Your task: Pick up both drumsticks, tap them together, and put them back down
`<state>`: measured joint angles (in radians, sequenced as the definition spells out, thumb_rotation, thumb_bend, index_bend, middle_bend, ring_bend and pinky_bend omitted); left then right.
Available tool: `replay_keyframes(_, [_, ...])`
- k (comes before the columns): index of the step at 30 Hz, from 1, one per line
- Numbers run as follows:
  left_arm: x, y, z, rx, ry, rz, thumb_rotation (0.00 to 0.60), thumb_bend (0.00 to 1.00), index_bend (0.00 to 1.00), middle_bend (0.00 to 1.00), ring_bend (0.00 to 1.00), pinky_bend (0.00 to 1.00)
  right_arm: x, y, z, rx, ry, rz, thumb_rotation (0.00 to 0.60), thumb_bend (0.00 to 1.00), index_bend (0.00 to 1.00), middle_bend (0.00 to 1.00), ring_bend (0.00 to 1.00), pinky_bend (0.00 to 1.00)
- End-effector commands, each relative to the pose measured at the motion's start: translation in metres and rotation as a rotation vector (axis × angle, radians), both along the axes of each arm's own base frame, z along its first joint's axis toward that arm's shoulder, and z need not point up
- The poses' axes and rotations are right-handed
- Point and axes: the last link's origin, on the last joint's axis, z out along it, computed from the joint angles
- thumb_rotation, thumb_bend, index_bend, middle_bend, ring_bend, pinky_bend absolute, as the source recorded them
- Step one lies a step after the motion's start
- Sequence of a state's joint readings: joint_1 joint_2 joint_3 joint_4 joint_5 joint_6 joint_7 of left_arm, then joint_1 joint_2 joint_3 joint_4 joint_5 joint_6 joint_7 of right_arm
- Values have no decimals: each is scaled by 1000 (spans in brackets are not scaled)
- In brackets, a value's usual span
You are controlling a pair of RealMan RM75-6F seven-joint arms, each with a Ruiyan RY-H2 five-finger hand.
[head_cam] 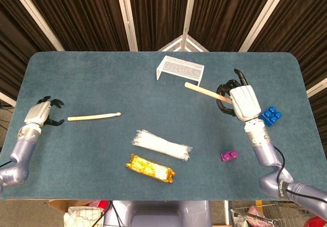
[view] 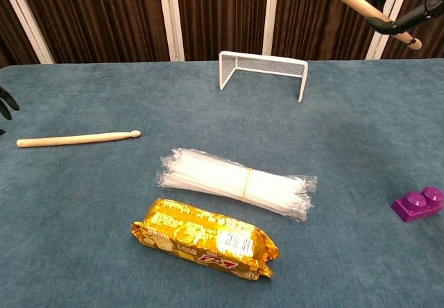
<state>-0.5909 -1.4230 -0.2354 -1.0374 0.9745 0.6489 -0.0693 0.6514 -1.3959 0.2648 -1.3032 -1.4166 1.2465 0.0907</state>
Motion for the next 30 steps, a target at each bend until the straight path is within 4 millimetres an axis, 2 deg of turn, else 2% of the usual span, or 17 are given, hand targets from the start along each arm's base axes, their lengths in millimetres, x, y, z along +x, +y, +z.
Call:
replay_keyframes(1, [7, 3, -10, -6, -1, -14, 600, 391, 329, 337, 0, 0, 0, 0, 1, -4, -1, 0, 600, 461, 678, 618, 381, 79])
replay_keyframes(5, [15, 6, -21, -14, 1, -33, 600, 422, 349, 365, 0, 0, 0, -3, 2, -4, 0, -4, 600, 461, 680, 618, 381, 79])
replay_keyframes(14, [28, 10, -41, -21, 5, -63, 600, 422, 397, 410, 0, 0, 0, 0, 2, -11, -2, 0, 600, 460, 681, 618, 381, 78])
replay_keyframes(30, [37, 7, -63, -62, 41, -97, 600, 437, 420, 439, 0, 0, -4, 0, 4, -20, -4, -12, 600, 461, 689, 617, 381, 79])
